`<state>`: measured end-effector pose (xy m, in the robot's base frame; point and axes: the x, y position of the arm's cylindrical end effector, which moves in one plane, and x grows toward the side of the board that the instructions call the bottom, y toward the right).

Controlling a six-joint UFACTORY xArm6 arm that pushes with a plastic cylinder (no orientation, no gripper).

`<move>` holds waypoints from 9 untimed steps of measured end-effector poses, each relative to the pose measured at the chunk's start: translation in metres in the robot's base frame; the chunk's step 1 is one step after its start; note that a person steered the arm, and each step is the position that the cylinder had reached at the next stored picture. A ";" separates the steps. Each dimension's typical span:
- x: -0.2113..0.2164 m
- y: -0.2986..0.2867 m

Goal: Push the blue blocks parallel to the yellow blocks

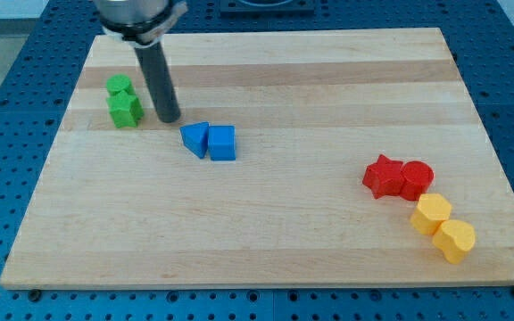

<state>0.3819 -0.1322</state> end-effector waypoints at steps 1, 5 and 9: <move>0.000 -0.003; 0.064 0.055; 0.089 0.085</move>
<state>0.4712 -0.0470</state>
